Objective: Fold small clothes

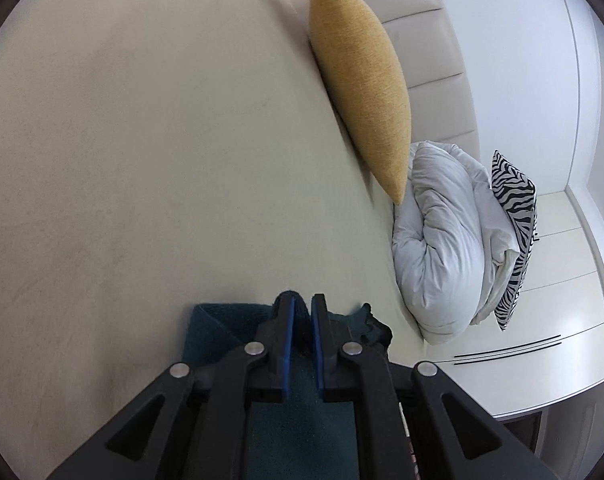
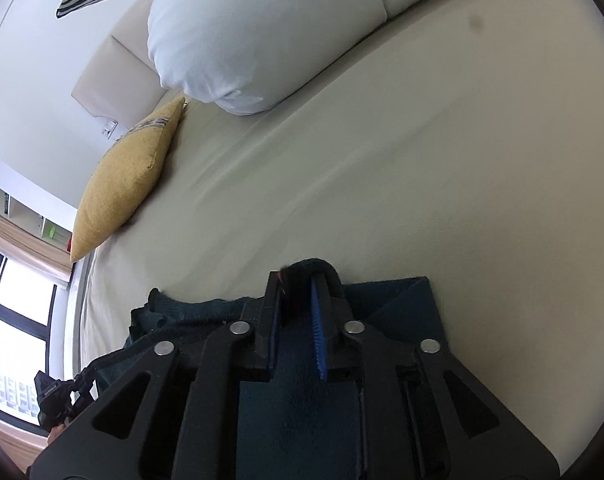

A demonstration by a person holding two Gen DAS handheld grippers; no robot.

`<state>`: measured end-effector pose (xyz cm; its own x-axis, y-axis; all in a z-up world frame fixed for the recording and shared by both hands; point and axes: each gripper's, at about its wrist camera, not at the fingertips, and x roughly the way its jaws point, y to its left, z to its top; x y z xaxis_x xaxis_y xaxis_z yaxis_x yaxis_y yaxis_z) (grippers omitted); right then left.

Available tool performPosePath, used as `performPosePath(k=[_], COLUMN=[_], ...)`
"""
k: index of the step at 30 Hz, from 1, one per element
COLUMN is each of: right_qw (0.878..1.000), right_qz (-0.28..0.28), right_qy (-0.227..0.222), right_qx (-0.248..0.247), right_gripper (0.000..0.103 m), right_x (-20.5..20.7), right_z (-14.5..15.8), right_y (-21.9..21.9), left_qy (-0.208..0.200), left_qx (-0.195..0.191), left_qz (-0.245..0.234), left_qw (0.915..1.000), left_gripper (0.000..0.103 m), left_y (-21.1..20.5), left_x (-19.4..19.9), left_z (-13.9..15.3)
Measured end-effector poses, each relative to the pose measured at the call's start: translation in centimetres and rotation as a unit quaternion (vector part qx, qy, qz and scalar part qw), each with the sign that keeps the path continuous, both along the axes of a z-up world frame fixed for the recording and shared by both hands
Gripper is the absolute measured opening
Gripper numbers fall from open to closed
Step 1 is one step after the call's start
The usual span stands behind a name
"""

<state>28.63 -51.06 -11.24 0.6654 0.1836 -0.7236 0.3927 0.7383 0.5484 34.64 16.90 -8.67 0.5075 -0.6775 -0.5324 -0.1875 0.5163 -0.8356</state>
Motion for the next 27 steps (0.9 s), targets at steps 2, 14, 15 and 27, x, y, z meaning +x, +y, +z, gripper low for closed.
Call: performPosePath(k=[2, 14, 15, 27], right_qw=[1.000, 0.998, 0.998, 0.986], right_qz=[-0.004, 0.018, 0.025, 0.094], right_qy=[-0.014, -0.036, -0.033, 0.006], right_qx=[-0.017, -0.049, -0.055, -0.140], right_gripper=[0.052, 0.059, 0.059, 0.059], right_x=[0.0, -6.1, -6.8, -13.3], right_z=[0.1, 2.0, 1.9, 0.2], right_y=[-0.1, 0.6, 1.1, 4.7], left_qy=[-0.005, -0.056, -0.058, -0.058], left_qx=[-0.012, 0.041, 0.051, 0.132], left_qz=[0.002, -0.037, -0.044, -0.073], left_qw=[0.9999, 0.9969, 0.9960, 0.9868], left_gripper=[0.022, 0.047, 0.047, 0.043], left_y=[0.4, -0.2, -0.4, -2.3], left_x=[-0.3, -7.8, -8.5, -13.6], left_z=[-0.2, 3.9, 3.9, 2.3])
